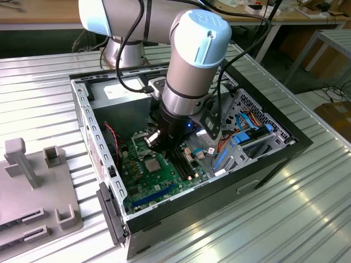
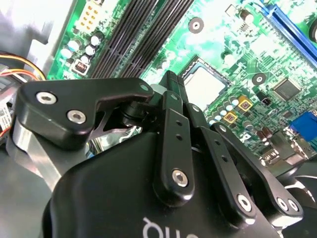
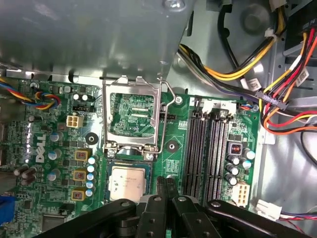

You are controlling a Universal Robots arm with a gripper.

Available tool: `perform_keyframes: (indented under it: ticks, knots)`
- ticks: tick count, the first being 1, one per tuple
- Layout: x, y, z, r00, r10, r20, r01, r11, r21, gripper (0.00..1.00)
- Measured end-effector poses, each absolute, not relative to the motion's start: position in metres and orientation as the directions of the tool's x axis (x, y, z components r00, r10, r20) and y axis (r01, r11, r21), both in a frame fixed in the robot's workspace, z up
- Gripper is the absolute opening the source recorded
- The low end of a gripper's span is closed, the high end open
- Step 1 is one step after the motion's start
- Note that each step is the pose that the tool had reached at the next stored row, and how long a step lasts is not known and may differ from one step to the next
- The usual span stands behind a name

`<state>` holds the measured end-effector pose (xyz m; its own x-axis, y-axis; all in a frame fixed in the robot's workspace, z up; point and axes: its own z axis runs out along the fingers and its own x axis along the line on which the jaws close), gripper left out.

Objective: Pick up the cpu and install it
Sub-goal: 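Close the cpu cover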

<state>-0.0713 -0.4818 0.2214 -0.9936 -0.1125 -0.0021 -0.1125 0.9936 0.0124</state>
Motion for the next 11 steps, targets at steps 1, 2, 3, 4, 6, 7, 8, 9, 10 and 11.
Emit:
perform_keyframes:
  ticks: [1, 2, 3, 4, 6, 7, 8, 9, 10, 11]
  knots:
    - [-0.0711, -0.4818, 0.2214, -0.992, -0.123, -0.002, -0.123, 0.992, 0.012, 0.11]
    - [-0.0709, -0.4817, 0.2214, -0.991, -0.137, -0.002, -0.137, 0.990, 0.012, 0.11]
    - [-0.0708, -0.4817, 0.2214, -0.989, -0.150, -0.002, -0.150, 0.989, 0.012, 0.11]
    - [-0.0706, -0.4817, 0.2214, -0.987, -0.163, -0.002, -0.163, 0.986, 0.012, 0.11]
    - [-0.0703, -0.4817, 0.2214, -0.981, -0.193, -0.002, -0.193, 0.981, 0.012, 0.11]
    - [-0.0701, -0.4817, 0.2214, -0.978, -0.208, -0.002, -0.208, 0.978, 0.012, 0.11]
    - [-0.0699, -0.4817, 0.2214, -0.974, -0.225, -0.002, -0.225, 0.974, 0.012, 0.11]
    - [-0.0697, -0.4817, 0.2214, -0.971, -0.237, -0.002, -0.237, 0.971, 0.012, 0.11]
    - [-0.0693, -0.4817, 0.2213, -0.968, -0.251, -0.002, -0.251, 0.968, 0.012, 0.11]
    - [-0.0689, -0.4816, 0.2213, -0.966, -0.259, -0.002, -0.259, 0.966, 0.012, 0.11]
